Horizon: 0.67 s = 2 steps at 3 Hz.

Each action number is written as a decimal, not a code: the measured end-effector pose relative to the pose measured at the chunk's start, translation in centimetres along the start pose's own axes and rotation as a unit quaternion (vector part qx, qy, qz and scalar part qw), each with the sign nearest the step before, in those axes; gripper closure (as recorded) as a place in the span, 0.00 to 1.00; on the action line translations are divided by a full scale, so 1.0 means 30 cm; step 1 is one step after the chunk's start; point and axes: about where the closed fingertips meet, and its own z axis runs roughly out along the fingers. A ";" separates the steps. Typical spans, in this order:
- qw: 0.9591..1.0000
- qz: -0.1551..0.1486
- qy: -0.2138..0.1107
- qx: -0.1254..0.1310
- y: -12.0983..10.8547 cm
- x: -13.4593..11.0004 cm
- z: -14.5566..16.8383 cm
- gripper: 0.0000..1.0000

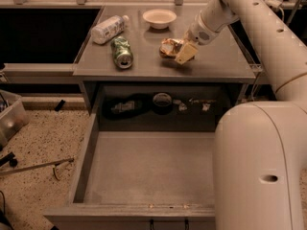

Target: Pick orange can from top drawer and place on counter

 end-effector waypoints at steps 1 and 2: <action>1.000 0.000 0.000 0.000 0.000 0.000 0.000 0.58; 1.000 0.000 0.000 0.000 0.000 0.000 0.000 0.35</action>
Offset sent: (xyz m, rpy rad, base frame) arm 0.0000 0.0000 0.0000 0.0000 0.0000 0.0000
